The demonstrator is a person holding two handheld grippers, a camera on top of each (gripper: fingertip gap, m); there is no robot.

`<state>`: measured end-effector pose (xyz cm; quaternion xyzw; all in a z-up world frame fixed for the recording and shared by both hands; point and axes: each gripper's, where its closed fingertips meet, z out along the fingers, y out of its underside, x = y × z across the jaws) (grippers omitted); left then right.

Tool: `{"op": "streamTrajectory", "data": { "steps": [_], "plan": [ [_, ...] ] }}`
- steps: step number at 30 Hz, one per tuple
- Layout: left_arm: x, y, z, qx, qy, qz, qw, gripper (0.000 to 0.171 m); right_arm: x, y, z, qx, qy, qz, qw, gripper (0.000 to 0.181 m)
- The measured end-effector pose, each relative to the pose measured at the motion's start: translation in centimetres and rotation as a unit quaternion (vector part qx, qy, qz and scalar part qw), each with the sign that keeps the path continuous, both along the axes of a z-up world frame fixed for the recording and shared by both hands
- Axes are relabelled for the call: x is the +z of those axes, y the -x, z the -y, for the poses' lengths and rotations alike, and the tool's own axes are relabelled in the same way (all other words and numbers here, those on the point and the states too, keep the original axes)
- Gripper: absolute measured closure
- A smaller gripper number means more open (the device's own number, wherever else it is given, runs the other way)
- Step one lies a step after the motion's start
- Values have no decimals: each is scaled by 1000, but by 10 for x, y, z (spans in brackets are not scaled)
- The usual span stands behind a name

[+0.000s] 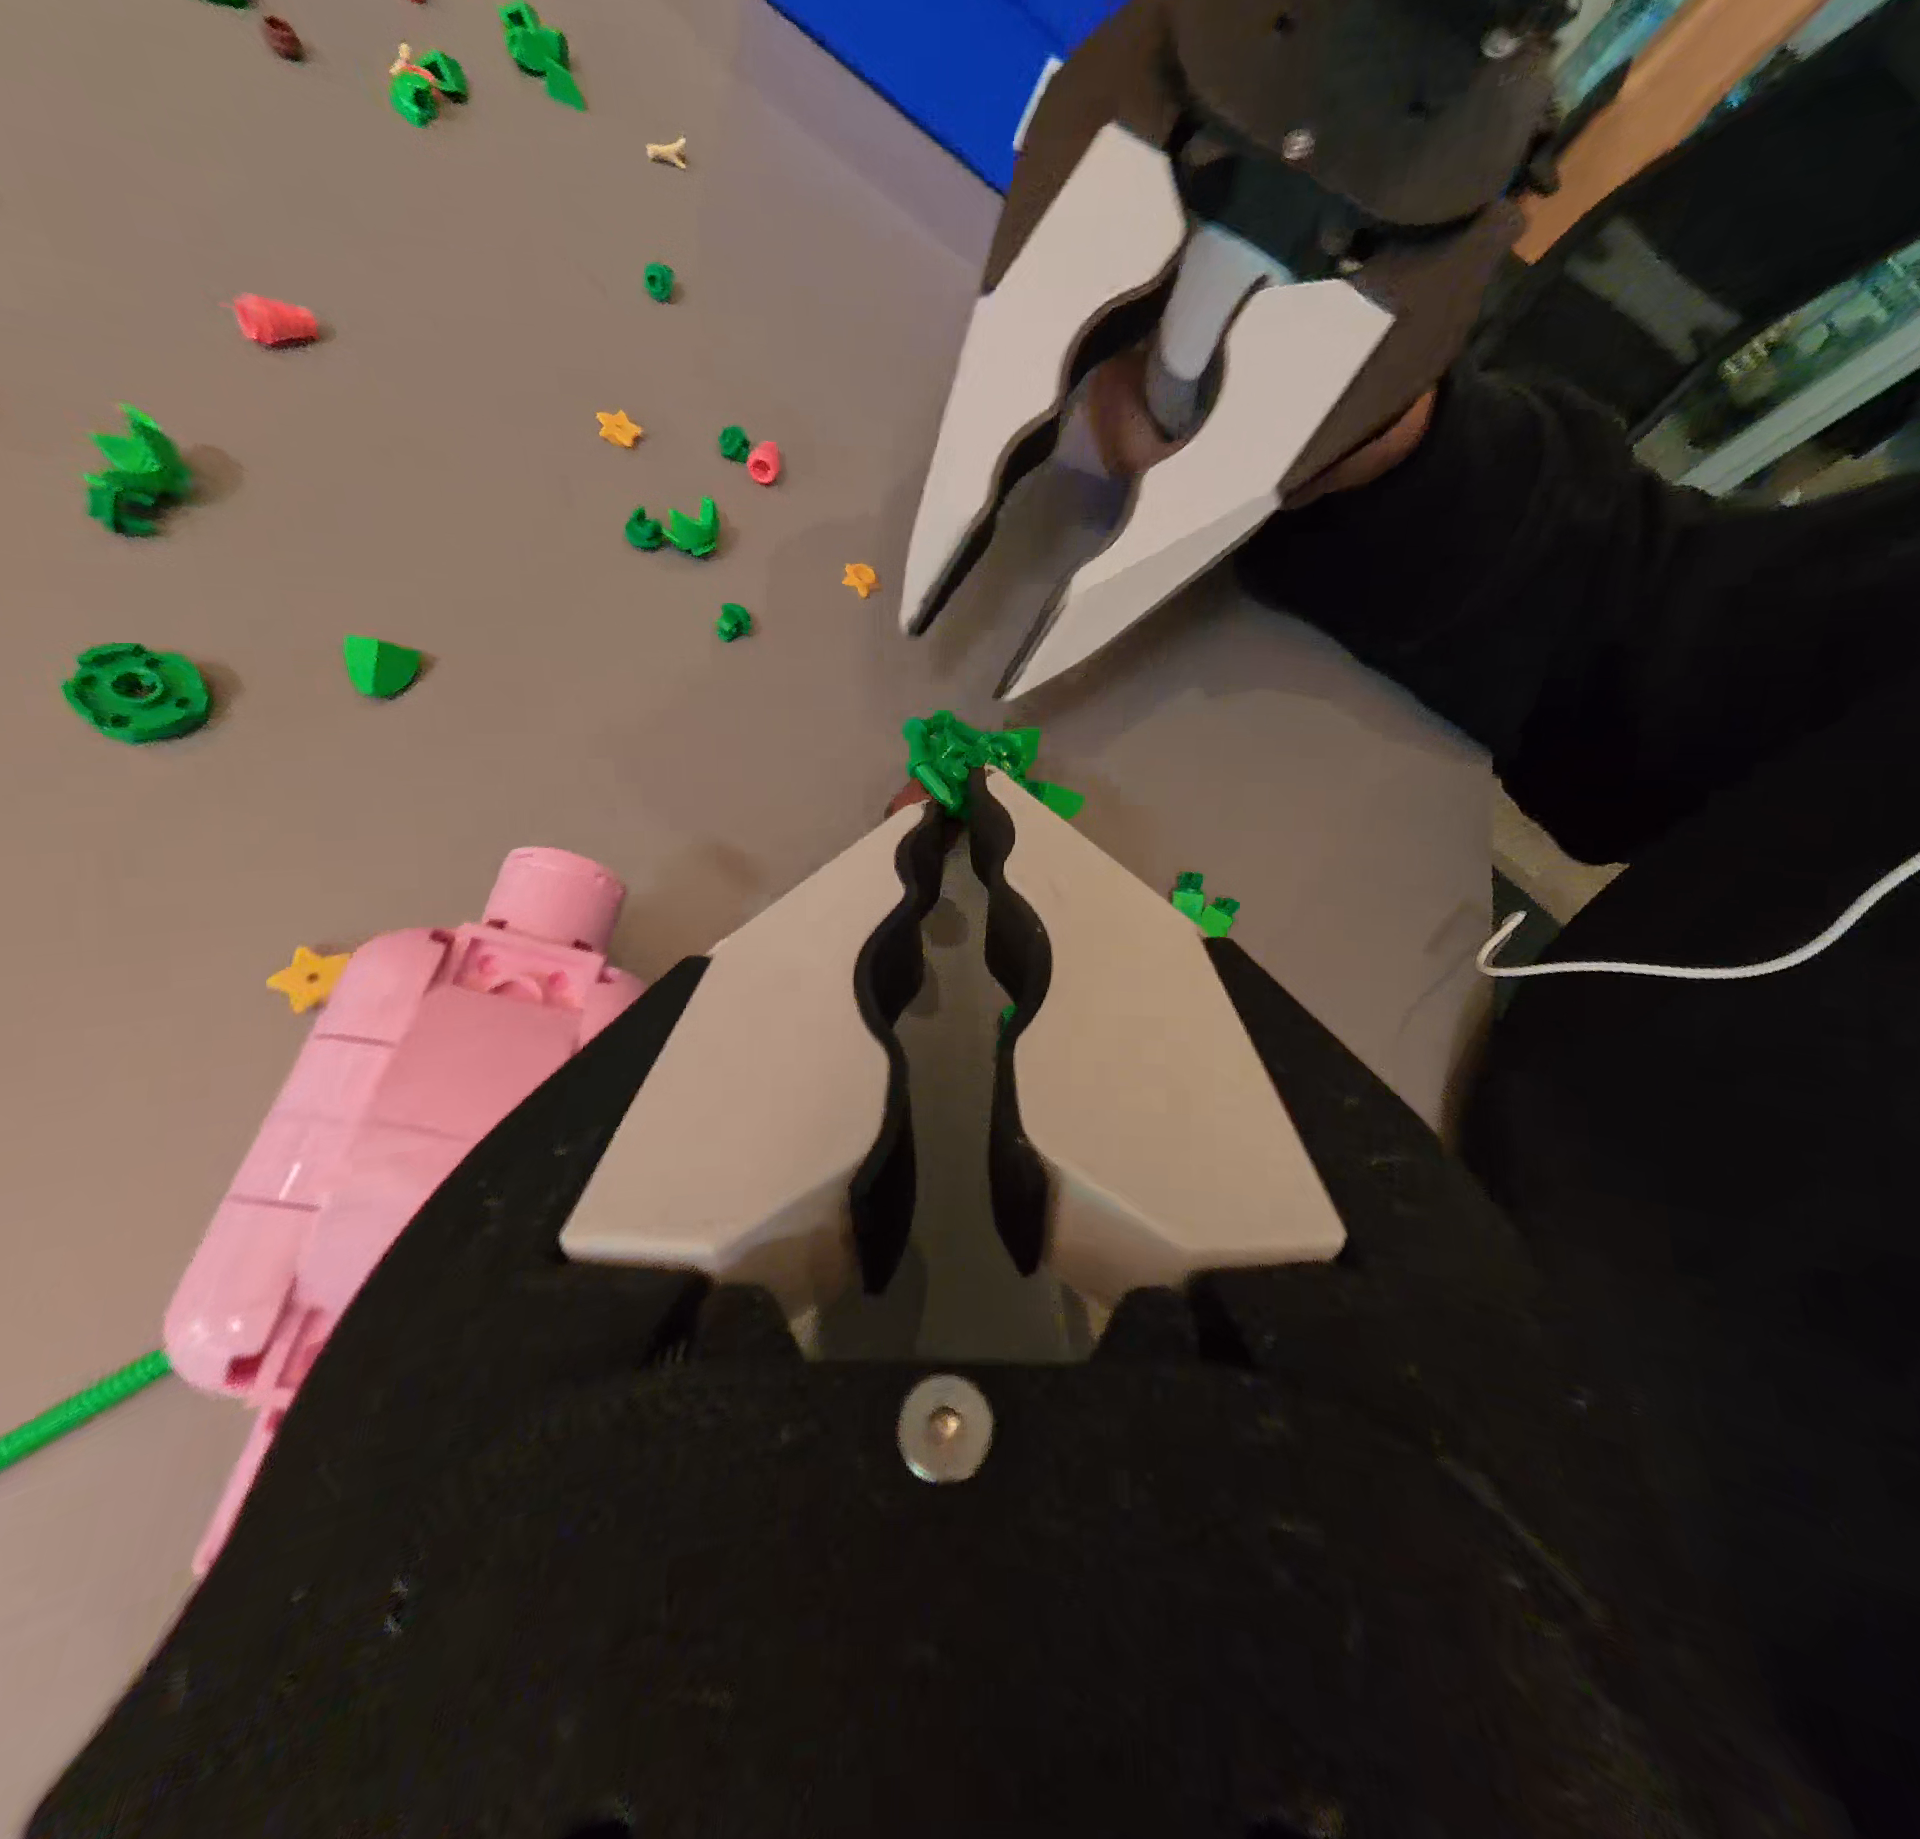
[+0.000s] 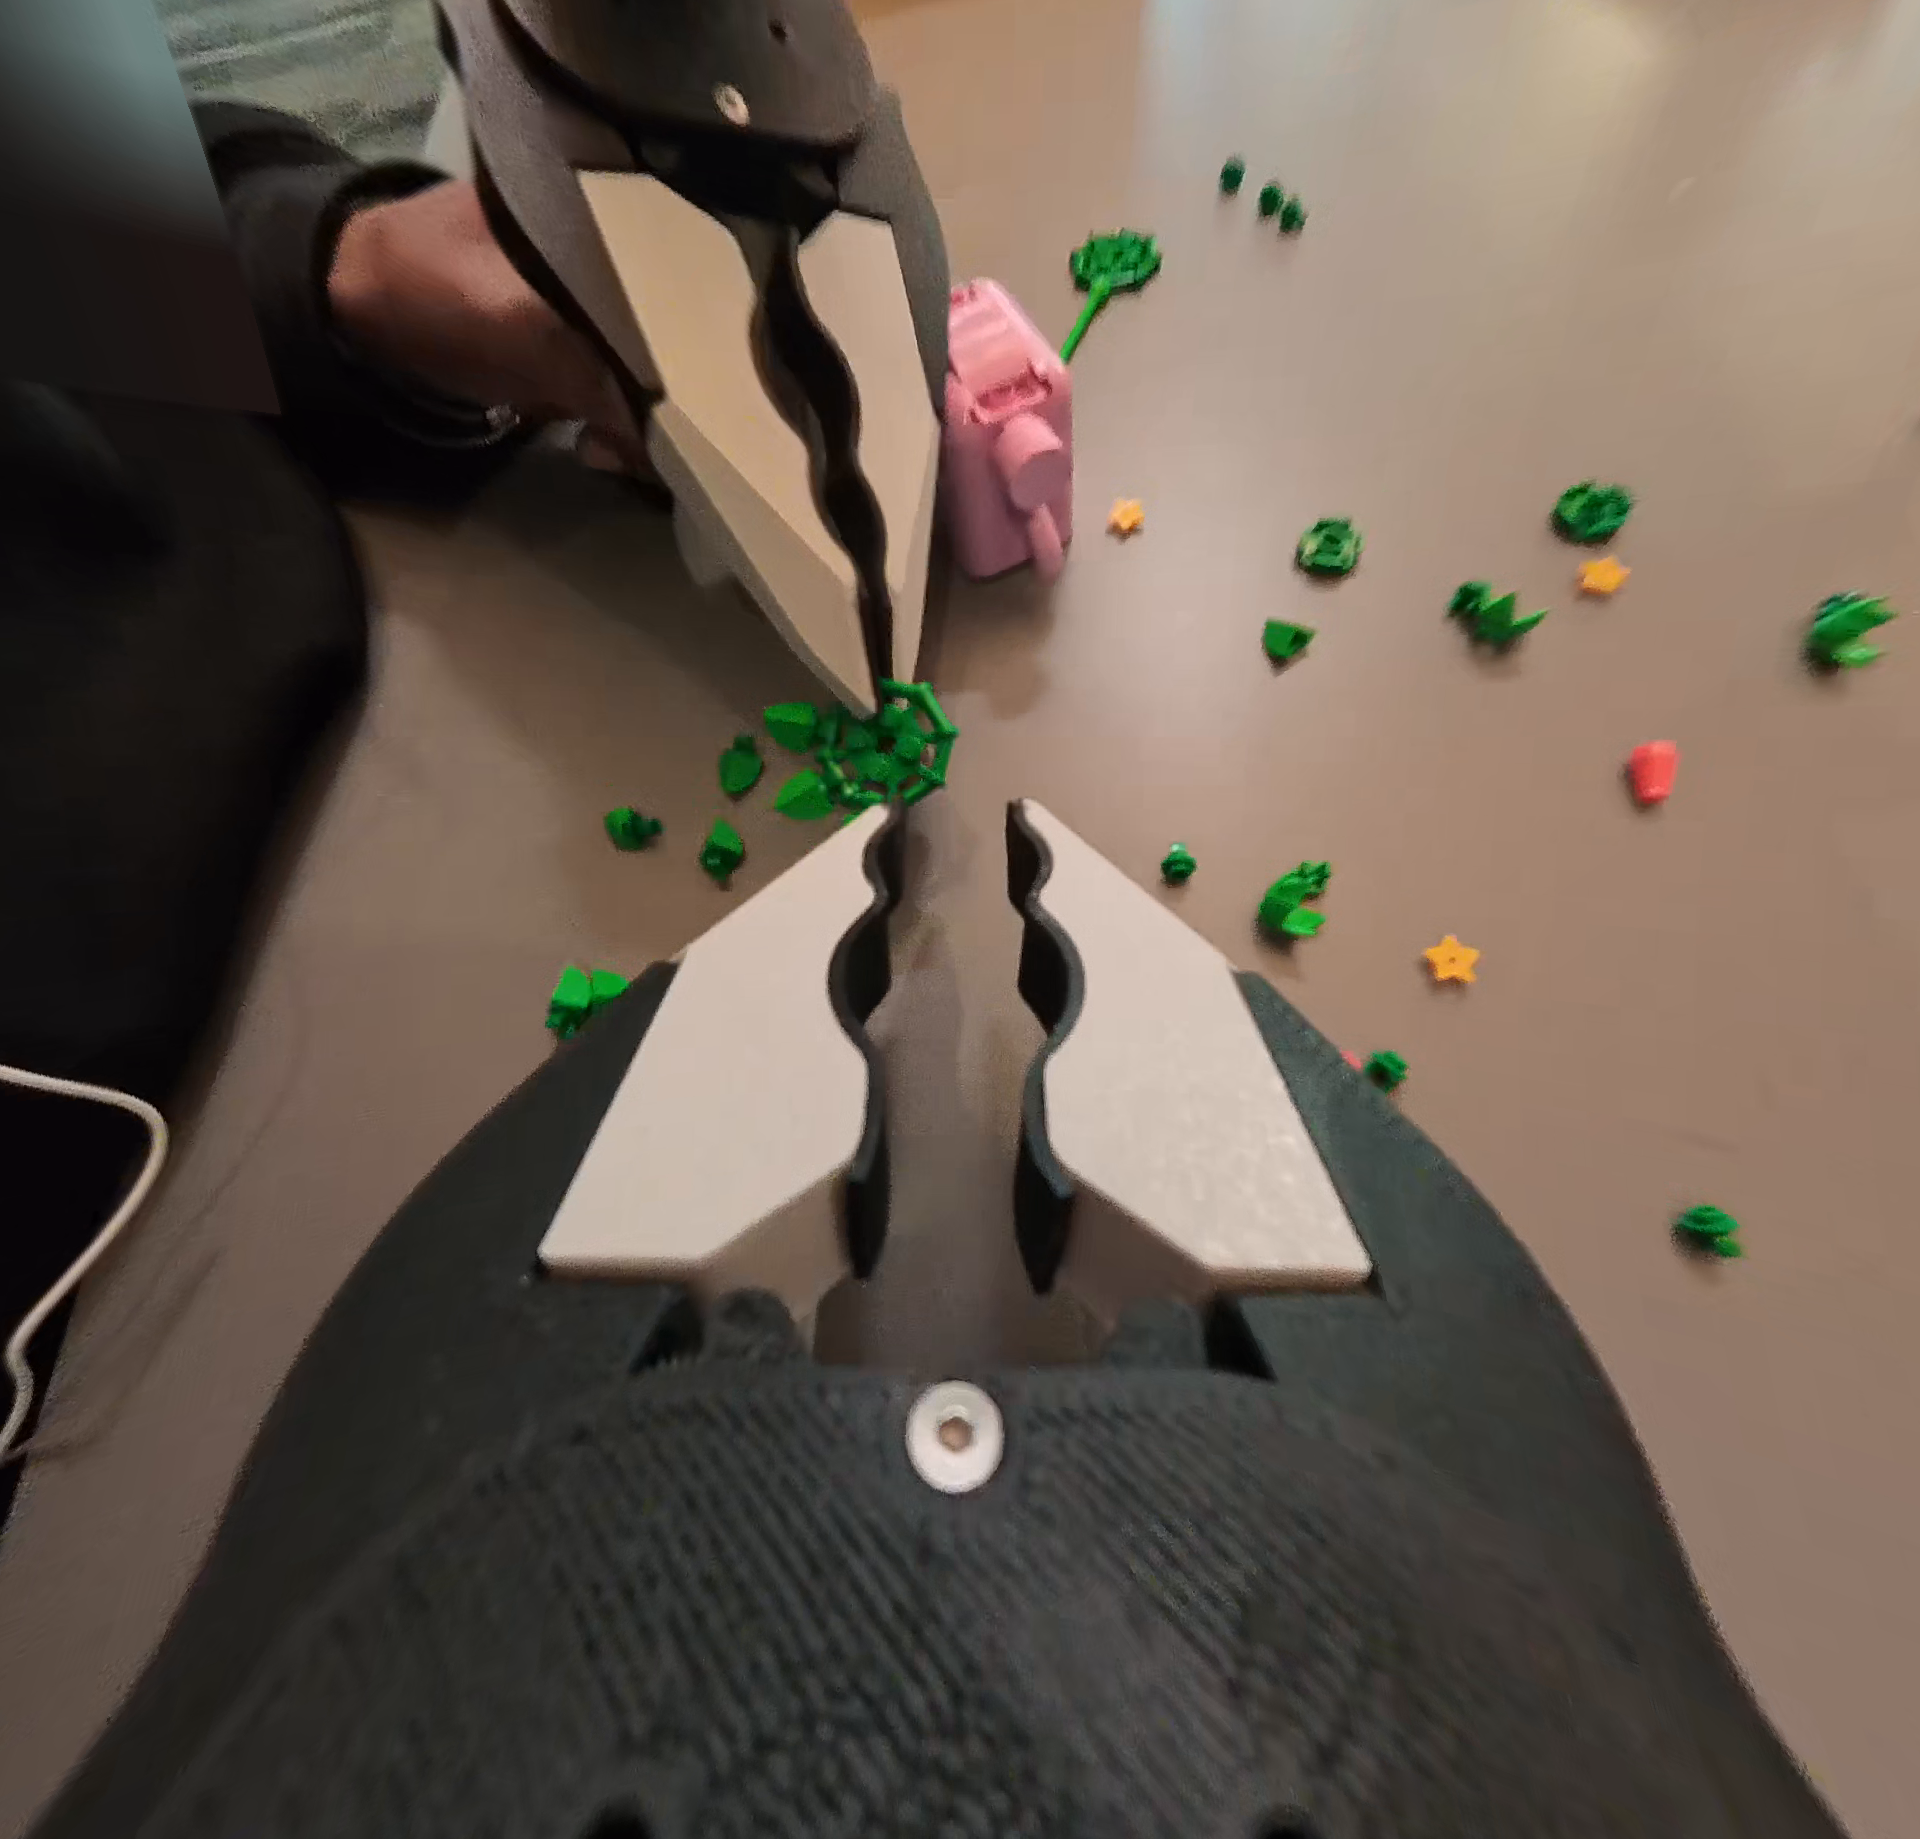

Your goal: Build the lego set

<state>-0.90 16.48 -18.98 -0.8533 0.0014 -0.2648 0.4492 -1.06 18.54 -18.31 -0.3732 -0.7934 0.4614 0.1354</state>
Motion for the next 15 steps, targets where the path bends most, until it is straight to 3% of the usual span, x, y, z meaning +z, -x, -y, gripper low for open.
{"op": "streamTrajectory", "data": {
  "steps": [5, 15],
  "plan": [
    [-5, 5, 0, 16, 14, -1, 1000, 170, 14, -1, 6, 10, 9, -36, 999, 162],
    [-7, 4, -1, 18, 22, -11, 1000, 170, -9, 1, 20, 19, -54, -30, 998, 141]
  ]
}}
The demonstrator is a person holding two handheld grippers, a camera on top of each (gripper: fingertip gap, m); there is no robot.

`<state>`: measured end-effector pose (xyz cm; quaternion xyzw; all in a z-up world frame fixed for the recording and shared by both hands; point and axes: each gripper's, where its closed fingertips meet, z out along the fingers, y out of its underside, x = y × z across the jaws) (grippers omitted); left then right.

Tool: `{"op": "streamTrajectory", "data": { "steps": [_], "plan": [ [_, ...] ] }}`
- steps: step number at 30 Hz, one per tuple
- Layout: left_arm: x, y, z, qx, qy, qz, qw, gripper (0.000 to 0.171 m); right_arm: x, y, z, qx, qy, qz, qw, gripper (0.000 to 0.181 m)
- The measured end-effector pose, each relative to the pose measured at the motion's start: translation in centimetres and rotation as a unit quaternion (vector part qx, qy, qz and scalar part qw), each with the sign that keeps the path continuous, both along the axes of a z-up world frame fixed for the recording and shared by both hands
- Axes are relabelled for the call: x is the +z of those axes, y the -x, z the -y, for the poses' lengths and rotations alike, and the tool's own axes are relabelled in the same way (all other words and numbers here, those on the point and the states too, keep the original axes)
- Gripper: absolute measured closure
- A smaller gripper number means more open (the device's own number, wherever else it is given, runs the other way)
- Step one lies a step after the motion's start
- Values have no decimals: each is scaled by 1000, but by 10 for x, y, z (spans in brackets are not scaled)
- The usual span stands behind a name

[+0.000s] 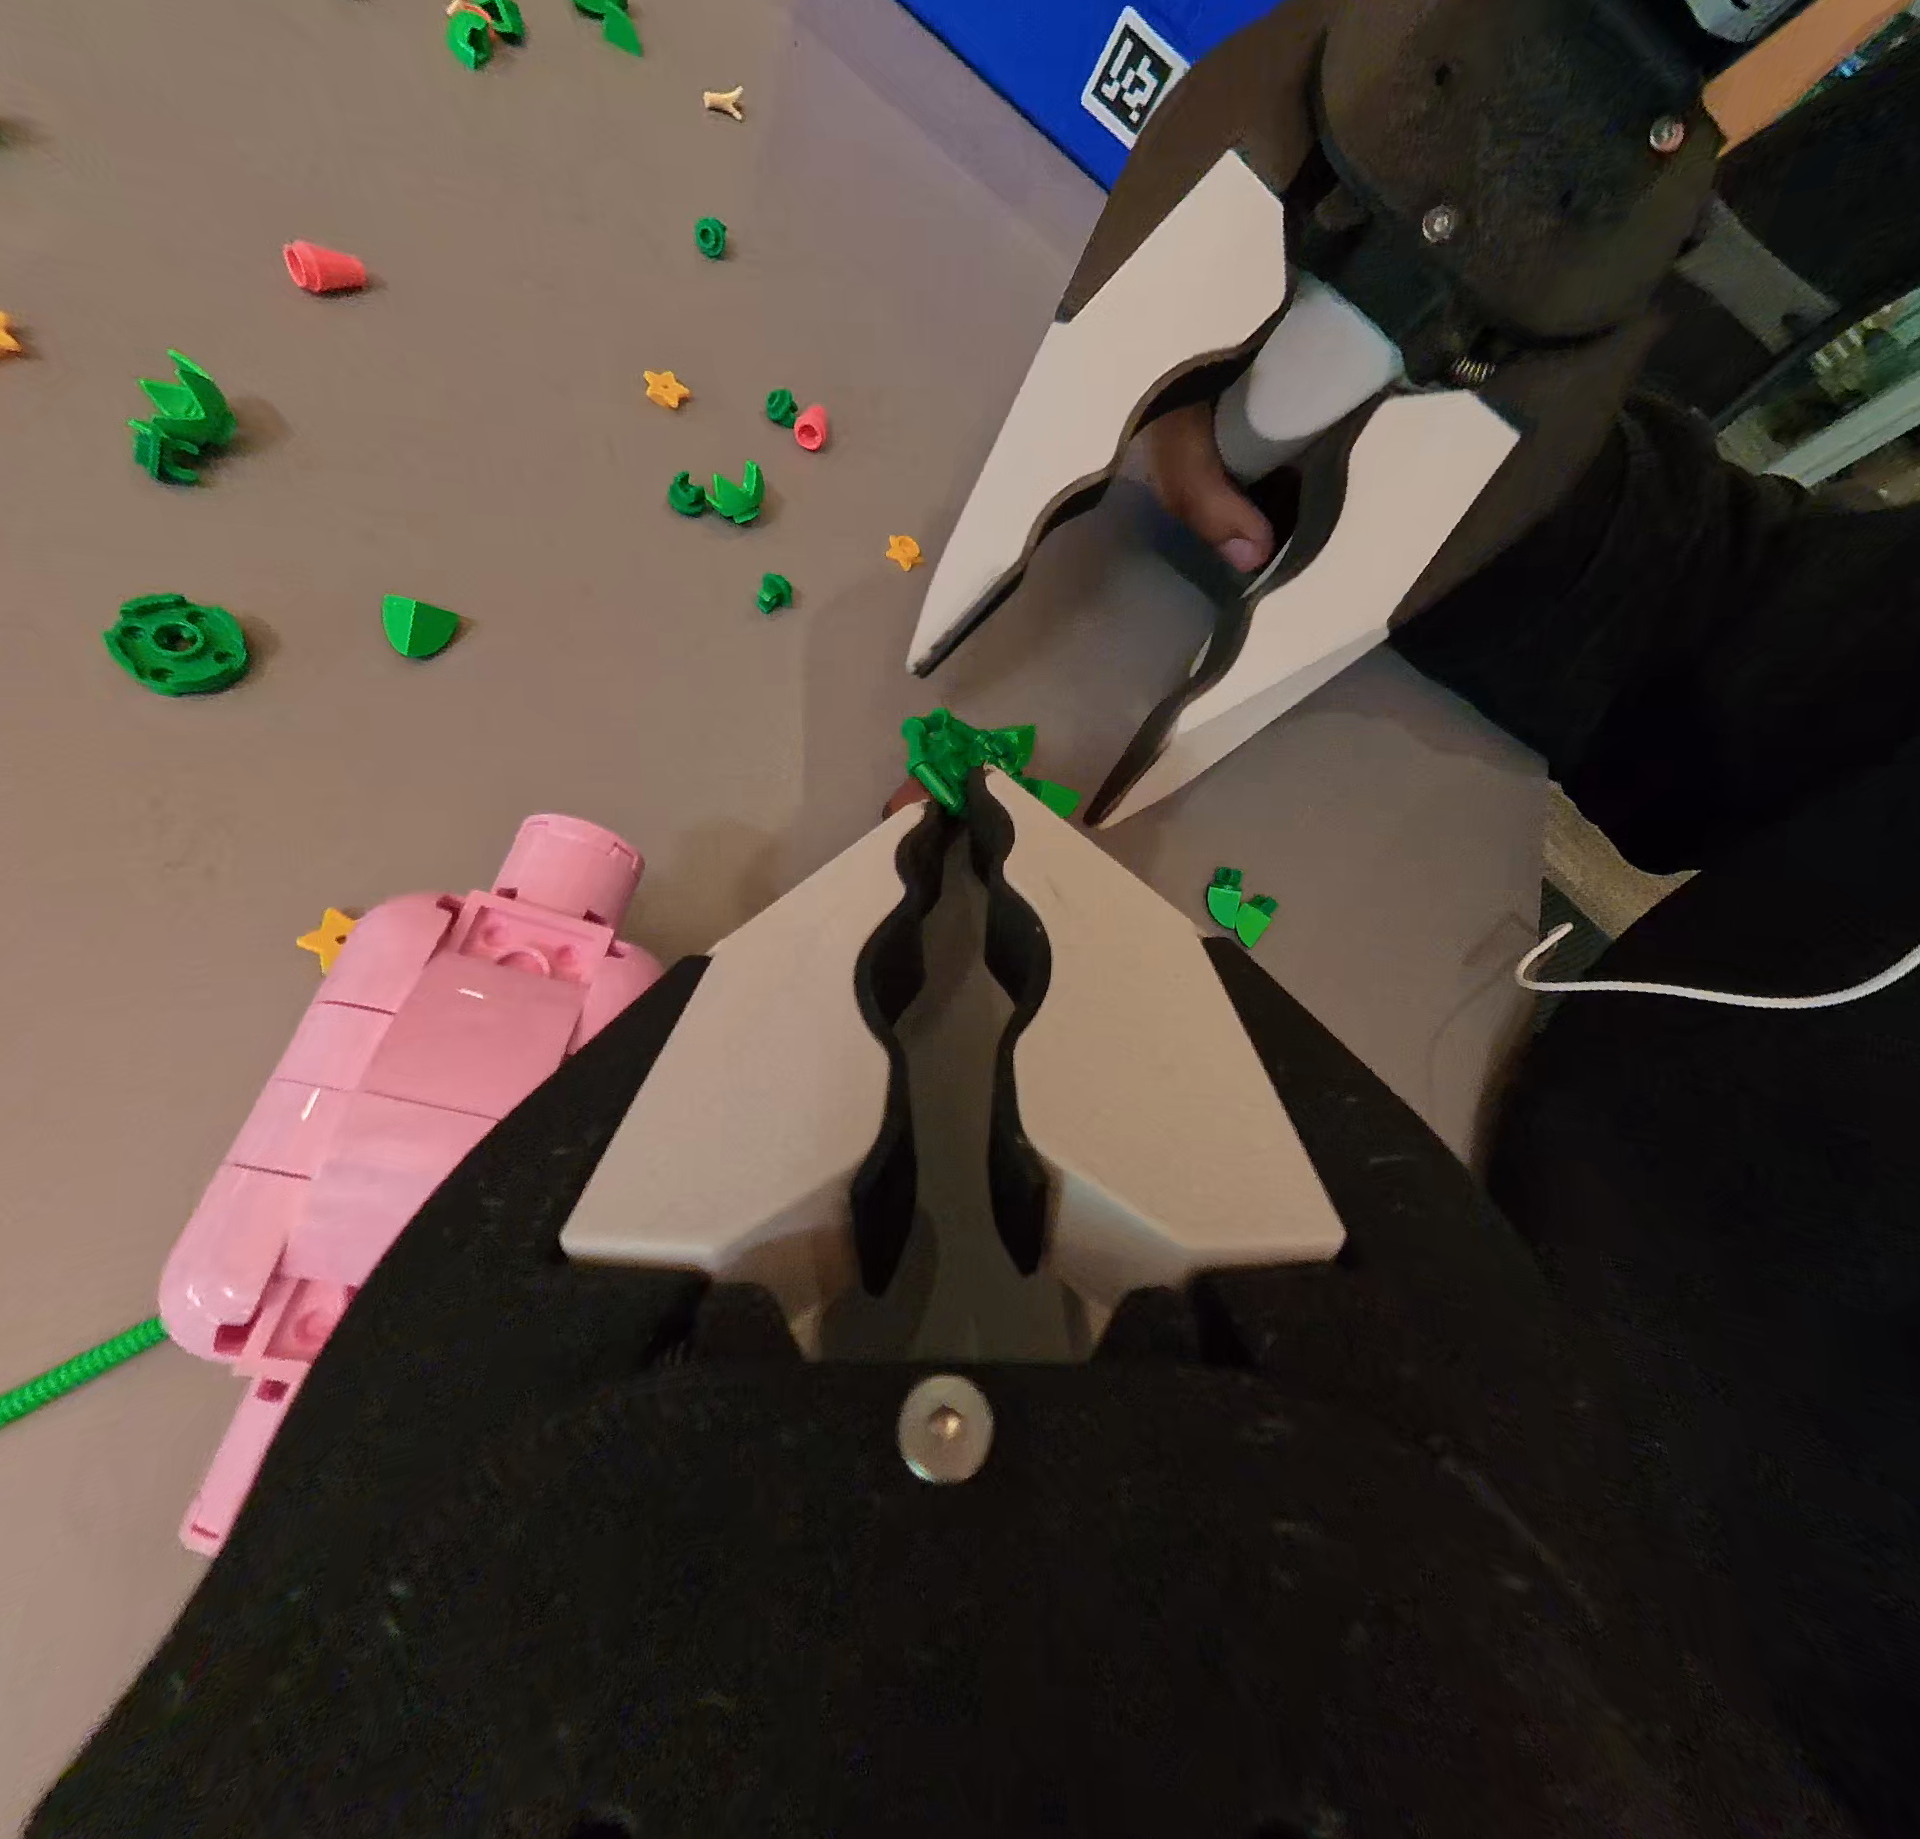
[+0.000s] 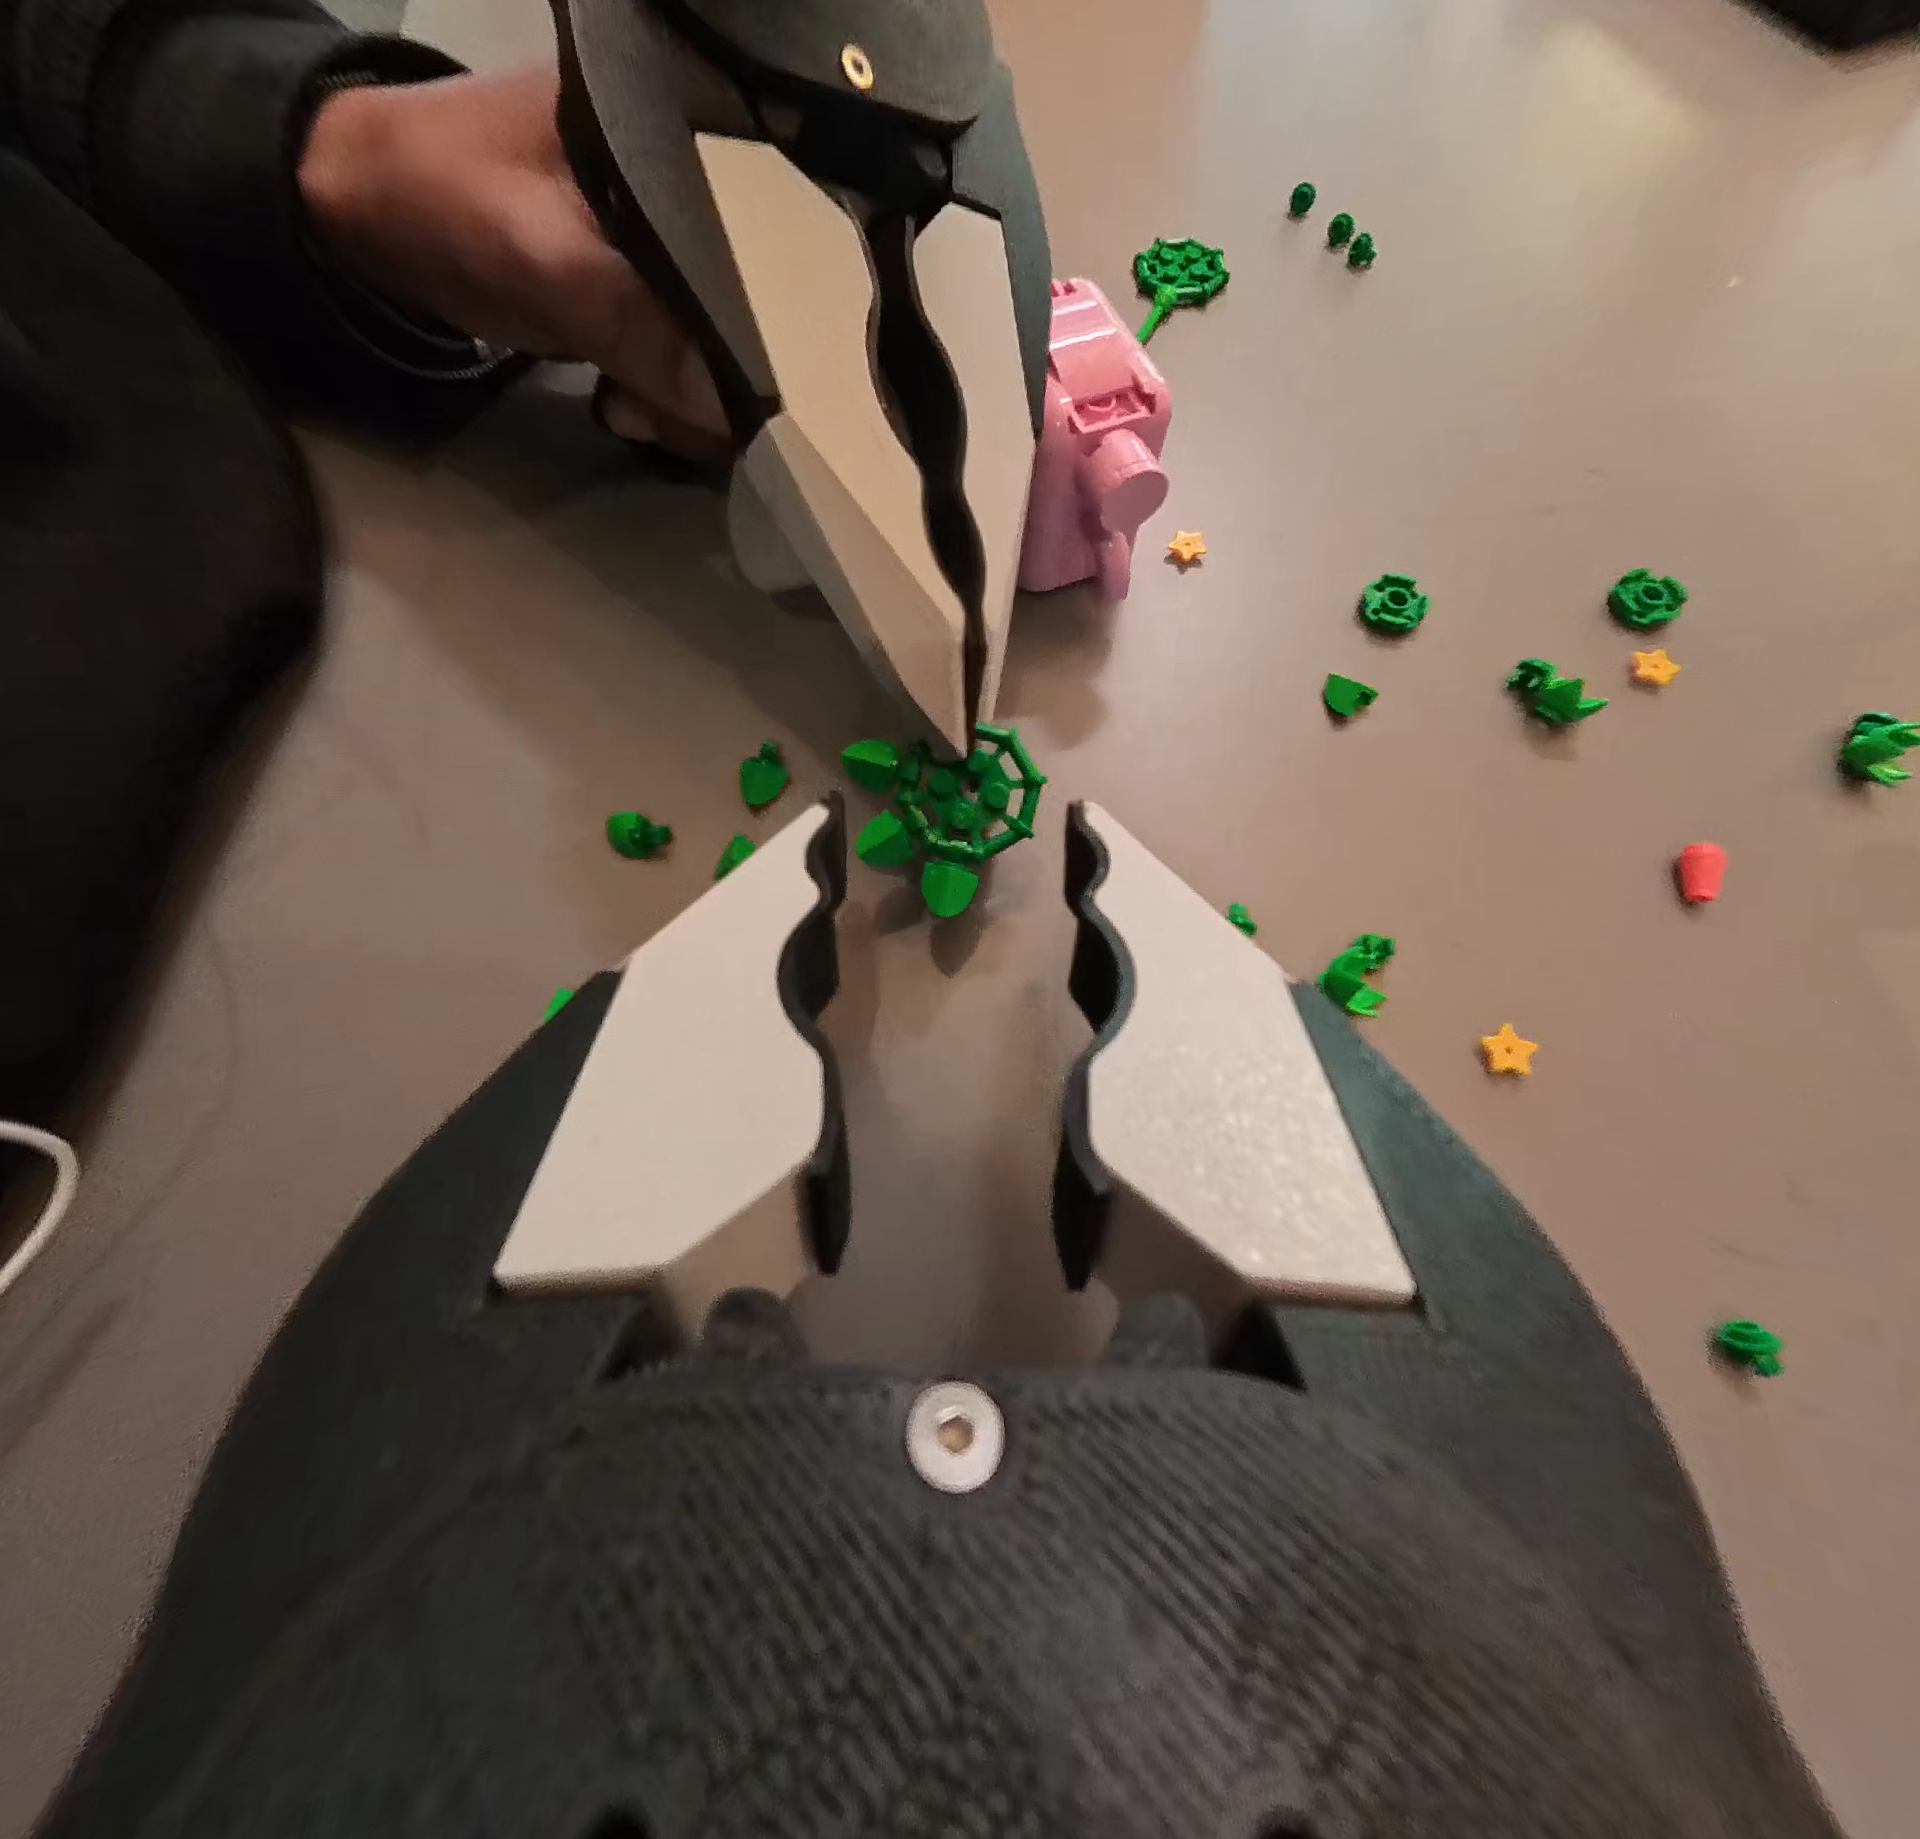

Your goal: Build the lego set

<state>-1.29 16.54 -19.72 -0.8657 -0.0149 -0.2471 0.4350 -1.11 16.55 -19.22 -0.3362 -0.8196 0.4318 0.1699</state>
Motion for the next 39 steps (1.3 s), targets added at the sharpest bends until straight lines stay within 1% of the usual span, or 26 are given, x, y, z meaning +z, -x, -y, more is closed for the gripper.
{"op": "streamTrajectory", "data": {
  "steps": [3, 7, 11, 14, 18, 21, 25, 27, 31, 35, 39],
  "plan": [
    [0, -1, -1, 3, 1, 3, 1000, 170, -4, 3, 2, -5, -20, -8, 1000, 138],
    [-1, -3, -1, 1, 3, 2, 1000, 170, -8, 4, 4, -6, -42, -12, 999, 139],
    [0, -3, -1, -1, 0, 6, 1000, 171, -10, 2, -1, -6, -63, -12, 998, 142],
    [0, -3, -1, -1, 1, 4, 1000, 170, -12, 1, -7, -9, -72, -6, 997, 150],
    [-2, -5, -1, -5, 6, -3, 1000, 170, -12, 0, -11, -11, -74, -2, 997, 152],
    [-3, -6, 0, -9, 10, -8, 1000, 170, -13, -3, -10, -2, -67, 8, 998, 159],
    [-4, -8, 0, -15, 13, -8, 1000, 169, -14, -5, -9, 4, -56, 19, 998, 159],
    [-4, -10, 1, -19, 11, -7, 1000, 164, -14, -6, -10, 5, -51, 25, 998, 159],
    [0, -12, 1, -29, -2, -6, 1000, 139, -15, -10, -12, 6, -29, 50, 998, 160],
    [9, -15, 0, -40, -35, -21, 998, 130, -17, -15, -13, 9, 19, 92, 996, 160],
    [9, -21, 0, -56, -44, -64, 995, 126, -16, -19, -10, 16, 80, 133, 988, 159]
  ]
}}
